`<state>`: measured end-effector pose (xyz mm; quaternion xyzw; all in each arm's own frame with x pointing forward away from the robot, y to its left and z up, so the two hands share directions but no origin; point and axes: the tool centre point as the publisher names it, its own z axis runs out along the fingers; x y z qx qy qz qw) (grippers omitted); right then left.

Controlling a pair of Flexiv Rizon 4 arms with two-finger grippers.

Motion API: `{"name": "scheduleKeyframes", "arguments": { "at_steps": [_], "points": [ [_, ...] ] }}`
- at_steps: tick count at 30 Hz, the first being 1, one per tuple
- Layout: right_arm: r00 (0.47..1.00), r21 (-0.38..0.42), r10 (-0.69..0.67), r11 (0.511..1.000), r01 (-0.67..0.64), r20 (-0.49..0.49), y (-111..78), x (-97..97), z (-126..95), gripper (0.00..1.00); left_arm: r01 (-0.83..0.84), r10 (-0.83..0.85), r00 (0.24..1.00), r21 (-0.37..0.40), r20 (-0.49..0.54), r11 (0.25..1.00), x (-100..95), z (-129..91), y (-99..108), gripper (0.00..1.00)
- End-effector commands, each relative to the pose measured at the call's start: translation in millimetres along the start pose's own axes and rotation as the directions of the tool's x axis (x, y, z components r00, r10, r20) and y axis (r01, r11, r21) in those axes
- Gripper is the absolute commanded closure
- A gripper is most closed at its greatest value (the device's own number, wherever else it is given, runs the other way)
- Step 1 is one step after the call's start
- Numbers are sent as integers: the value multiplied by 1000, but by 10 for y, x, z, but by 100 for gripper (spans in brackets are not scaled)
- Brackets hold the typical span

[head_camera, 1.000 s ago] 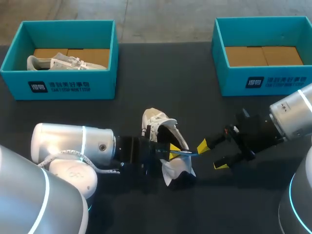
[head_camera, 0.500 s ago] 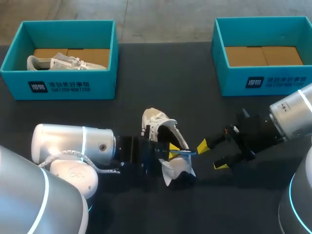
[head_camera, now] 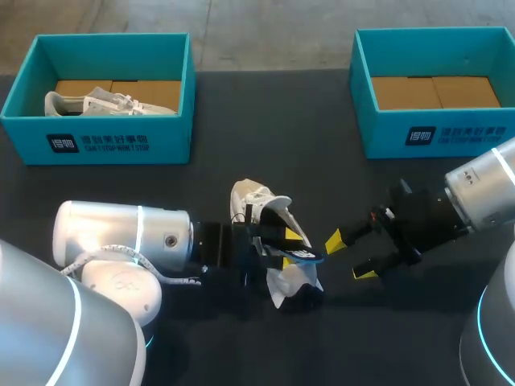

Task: Take the shoe out of the shoebox, open the shoe tongue, remove and reinsert the insole, then place the shoe into the shoebox

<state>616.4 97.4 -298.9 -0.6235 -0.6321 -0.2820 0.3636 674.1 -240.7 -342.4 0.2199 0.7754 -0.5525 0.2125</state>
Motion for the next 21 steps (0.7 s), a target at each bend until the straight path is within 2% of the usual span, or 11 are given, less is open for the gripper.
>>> {"name": "scheduleKeyframes", "arguments": {
  "at_steps": [1, 4, 5, 6, 7, 17, 21],
  "points": [
    [1000, -2, 1, 1000, -1, 4, -8, 8, 7, 0, -3, 3, 1000, 7, 1, 1000, 22, -39, -36, 69],
    [1000, -2, 1, 1000, -1, 4, -8, 8, 7, 0, -3, 3, 1000, 9, 1, 1000, 24, -44, -35, 75],
    [1000, -2, 1, 1000, -1, 4, -8, 8, 7, 0, -3, 3, 1000, 9, 1, 1000, 24, -46, -32, 80],
    [1000, -2, 1, 1000, -1, 4, -8, 8, 7, 0, -2, 2, 1000, 8, 1, 1000, 24, -48, -29, 85],
    [1000, -2, 1, 1000, -1, 4, -8, 8, 7, 0, -2, 2, 1000, 8, 1, 1000, 24, -48, -28, 100],
    [1000, -2, 1, 1000, -1, 4, -8, 8, 7, 0, -19, 20, 1000, 37, -6, 999, 49, -57, 90, 100],
    [1000, -2, 1, 1000, -1, 4, -8, 8, 7, 0, -23, 23, 1000, -3, -8, 1000, 45, -53, 169, 100]
  ]
}}
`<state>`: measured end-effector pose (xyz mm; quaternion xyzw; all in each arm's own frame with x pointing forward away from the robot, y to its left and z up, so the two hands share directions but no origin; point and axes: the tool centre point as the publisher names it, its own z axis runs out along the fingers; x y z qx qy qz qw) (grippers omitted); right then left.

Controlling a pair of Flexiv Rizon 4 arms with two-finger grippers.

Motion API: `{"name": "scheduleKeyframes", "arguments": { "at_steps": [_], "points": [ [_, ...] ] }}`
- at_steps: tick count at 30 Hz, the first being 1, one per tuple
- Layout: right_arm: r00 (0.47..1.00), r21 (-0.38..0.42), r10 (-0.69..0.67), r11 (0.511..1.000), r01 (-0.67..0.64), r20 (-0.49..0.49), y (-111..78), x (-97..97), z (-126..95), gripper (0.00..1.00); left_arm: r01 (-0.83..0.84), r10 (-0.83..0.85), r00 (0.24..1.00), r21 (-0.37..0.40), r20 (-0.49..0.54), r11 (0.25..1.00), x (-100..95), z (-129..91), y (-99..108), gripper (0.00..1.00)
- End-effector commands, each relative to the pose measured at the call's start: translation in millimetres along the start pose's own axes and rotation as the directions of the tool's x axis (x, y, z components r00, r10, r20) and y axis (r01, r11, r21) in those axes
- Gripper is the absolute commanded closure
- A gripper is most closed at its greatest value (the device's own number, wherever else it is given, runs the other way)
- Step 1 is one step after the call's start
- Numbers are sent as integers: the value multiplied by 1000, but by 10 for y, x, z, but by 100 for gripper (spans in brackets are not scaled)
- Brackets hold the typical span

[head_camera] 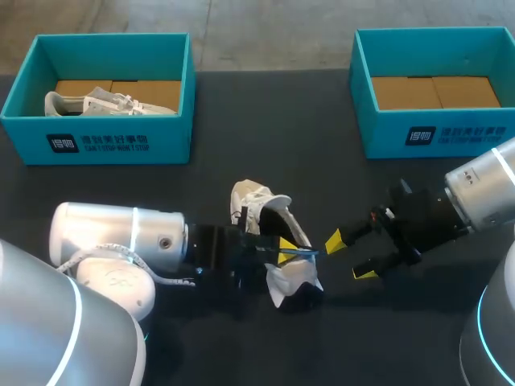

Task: Take the shoe out of the shoebox, open the shoe tongue, remove and reinsert the insole, then place the shoe into the shoebox

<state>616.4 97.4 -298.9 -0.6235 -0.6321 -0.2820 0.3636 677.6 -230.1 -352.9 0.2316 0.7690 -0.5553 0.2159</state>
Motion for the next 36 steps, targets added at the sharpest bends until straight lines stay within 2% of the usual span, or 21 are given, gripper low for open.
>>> {"name": "scheduleKeyframes", "arguments": {
  "at_steps": [1, 10, 16, 17, 18, 21, 32, 34, 36],
  "points": [
    [1000, -2, 1, 1000, -1, 4, -8, 8, 7, 0, 1, -1, 1000, -22, -3, 1000, 2, 14, 50, 100],
    [1000, -2, 1, 1000, -1, 4, -8, 8, 7, 0, 10, -10, 1000, -56, -2, 998, -38, 51, 135, 100],
    [1000, -2, 1, 1000, -1, 4, -8, 8, 7, 0, 24, -25, 1000, -41, -7, 999, -46, 54, 88, 100],
    [1000, -2, 1, 1000, -1, 4, -8, 8, 7, 0, 24, -24, 1000, -37, -7, 999, -50, 52, 59, 81],
    [1000, -2, 1, 1000, -1, 4, -8, 8, 7, 0, 22, -22, 1000, -33, -9, 999, -52, 52, 48, 69],
    [1000, -2, 1, 1000, -1, 4, -8, 8, 7, 0, 17, -18, 1000, -24, -11, 1000, -62, 56, -3, 64],
    [1000, -2, 1, 1000, -1, 4, -8, 8, 7, 0, 1, -1, 1000, 6, -19, 1000, -66, 66, -112, 73],
    [1000, -2, 1, 1000, -1, 4, -8, 8, 7, 0, 1, -1, 1000, 7, -20, 1000, -65, 66, -113, 80],
    [1000, -2, 1, 1000, -1, 4, -8, 8, 7, 0, 3, -3, 1000, 9, -18, 1000, -58, 63, -111, 100]
  ]
}}
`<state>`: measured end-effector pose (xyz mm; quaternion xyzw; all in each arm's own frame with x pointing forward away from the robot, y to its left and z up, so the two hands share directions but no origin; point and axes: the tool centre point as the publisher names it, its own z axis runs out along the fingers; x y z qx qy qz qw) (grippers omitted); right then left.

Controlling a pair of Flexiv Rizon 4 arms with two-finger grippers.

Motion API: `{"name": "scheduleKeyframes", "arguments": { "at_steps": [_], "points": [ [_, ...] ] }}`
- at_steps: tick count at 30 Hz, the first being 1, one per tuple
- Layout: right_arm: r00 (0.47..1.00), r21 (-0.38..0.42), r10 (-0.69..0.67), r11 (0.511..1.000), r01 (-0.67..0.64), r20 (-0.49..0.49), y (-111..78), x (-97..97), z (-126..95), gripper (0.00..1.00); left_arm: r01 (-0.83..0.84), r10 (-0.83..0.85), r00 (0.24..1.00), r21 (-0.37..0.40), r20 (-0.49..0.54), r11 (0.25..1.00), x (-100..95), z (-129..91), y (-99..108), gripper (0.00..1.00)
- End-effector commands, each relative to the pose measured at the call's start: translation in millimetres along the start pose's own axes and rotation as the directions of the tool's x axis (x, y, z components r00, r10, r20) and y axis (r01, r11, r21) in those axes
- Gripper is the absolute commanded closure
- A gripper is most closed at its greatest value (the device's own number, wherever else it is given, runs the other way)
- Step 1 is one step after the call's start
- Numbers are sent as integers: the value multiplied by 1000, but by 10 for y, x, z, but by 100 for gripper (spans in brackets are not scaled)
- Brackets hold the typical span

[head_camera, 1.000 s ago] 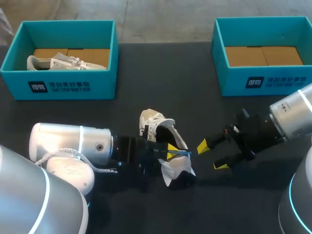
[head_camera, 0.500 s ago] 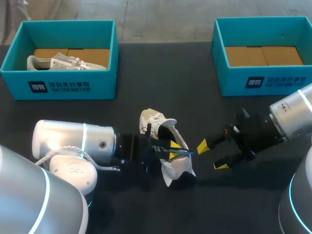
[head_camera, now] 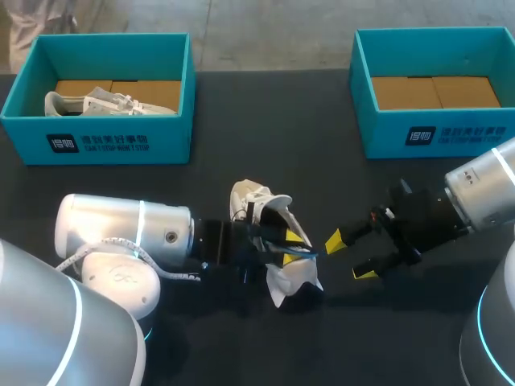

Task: Take the shoe out of the shoebox, open the shoe tongue, remove and reinsert the insole, then place the shoe into the shoebox

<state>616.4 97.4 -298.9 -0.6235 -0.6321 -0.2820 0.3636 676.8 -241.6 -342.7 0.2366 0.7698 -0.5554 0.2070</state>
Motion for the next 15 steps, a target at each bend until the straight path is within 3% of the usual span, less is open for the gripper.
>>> {"name": "scheduleKeyframes", "arguments": {
  "at_steps": [1, 15],
  "points": [
    [1000, -2, 1, 1000, -1, 4, -8, 8, 7, 0, 1, -1, 1000, 3, 1, 1000, 19, -15, 14, 100],
    [1000, -2, 1, 1000, -1, 4, -8, 8, 7, 0, 33, -32, 999, -53, 18, 998, 8, -28, 285, 100]
  ]
}}
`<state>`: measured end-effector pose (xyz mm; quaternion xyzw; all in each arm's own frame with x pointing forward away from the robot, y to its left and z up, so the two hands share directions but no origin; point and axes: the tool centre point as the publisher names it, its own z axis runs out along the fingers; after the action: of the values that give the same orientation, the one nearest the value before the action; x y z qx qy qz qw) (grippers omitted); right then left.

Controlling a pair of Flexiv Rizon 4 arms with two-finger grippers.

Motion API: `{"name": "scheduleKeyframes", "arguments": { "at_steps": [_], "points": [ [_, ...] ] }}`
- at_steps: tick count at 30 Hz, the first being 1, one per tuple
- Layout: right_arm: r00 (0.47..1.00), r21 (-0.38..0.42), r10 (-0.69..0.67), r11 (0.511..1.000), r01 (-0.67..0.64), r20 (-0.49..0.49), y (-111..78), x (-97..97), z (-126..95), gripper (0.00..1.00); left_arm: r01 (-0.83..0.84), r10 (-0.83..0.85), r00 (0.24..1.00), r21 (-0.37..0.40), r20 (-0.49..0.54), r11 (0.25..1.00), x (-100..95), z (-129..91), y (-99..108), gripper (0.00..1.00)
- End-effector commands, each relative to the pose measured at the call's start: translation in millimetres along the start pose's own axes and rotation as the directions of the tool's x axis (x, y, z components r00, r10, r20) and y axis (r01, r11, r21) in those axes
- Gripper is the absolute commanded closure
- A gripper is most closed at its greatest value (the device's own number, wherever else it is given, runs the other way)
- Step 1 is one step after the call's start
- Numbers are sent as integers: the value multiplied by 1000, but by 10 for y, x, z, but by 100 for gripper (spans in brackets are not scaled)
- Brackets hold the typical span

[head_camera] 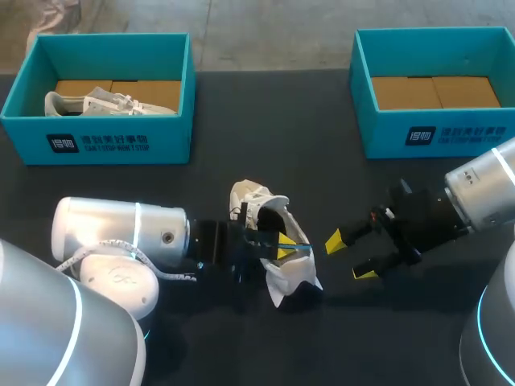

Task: Take the shoe out of the shoebox, open the shoe tongue, remove and reinsert the insole, then place the shoe into the shoebox

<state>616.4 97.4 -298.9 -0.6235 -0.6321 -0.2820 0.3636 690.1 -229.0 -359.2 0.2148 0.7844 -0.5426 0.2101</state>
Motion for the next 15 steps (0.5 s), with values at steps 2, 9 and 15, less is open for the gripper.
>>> {"name": "scheduleKeyframes", "arguments": {
  "at_steps": [2, 9, 15],
  "points": [
    [1000, -2, 1, 1000, -1, 4, -8, 8, 7, 0, 6, -6, 1000, -9, 2, 1000, 3, 37, 52, 100],
    [1000, -2, 1, 1000, -1, 4, -8, 8, 7, 0, 9, -9, 1000, -1, 0, 1000, -20, 38, 30, 87],
    [1000, -2, 1, 1000, -1, 4, -8, 8, 7, 0, 1, -1, 1000, 28, -2, 1000, -39, 25, -66, 63]
  ]
}}
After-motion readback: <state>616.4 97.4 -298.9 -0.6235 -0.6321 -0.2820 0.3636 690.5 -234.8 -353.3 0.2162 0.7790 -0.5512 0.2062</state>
